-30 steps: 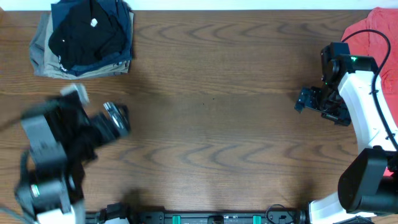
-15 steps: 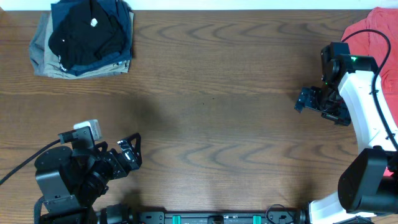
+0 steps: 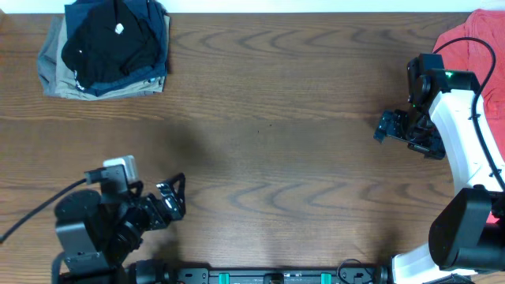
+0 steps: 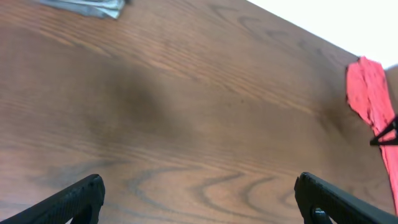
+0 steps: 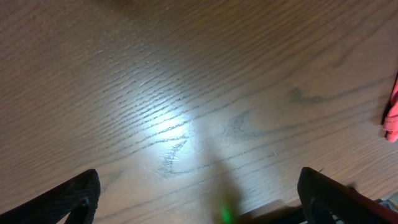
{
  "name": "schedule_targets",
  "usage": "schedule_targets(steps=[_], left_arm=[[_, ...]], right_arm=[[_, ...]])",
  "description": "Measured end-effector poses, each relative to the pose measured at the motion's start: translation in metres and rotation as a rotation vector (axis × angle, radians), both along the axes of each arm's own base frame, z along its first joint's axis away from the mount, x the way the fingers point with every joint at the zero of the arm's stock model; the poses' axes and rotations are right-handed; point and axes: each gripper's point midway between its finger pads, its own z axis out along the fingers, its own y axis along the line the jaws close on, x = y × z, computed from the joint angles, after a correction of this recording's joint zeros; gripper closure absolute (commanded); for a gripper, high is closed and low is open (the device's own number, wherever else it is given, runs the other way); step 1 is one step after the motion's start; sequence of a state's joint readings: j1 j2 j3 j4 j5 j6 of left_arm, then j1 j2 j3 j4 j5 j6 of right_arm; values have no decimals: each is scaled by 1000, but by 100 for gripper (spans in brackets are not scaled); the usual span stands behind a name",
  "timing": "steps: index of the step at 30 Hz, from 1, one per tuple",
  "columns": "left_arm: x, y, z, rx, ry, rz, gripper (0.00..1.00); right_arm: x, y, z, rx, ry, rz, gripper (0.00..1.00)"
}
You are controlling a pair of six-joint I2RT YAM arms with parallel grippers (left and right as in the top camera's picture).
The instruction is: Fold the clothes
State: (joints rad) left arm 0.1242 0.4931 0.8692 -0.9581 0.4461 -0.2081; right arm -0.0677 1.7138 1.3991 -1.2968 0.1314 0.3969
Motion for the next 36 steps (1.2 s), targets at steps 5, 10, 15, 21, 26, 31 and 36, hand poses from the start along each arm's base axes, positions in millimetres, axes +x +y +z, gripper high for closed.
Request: schedule_targets(steps=[5,10,15,21,26,31,36], left_arm=[[14,-12,-4,27,-204,-71,2],[28,-18,-22,45,-381,-96,2],[43,-12,-45,66,-503,-58,2],[54,1,-68,96,-572,18,2],[59,14,-78,125,-575,93,2],[63,28,-81,154,-582,170,2],[64,38,-78,187,-598,221,2]], right_arm=[[0,0,0,0,0,0,1],[0,0,0,0,0,0,1],[0,0,0,0,0,0,1],[0,0,0,0,0,0,1],[0,0,0,0,0,0,1],[0,0,0,0,0,0,1],[0,0,0,0,0,0,1]])
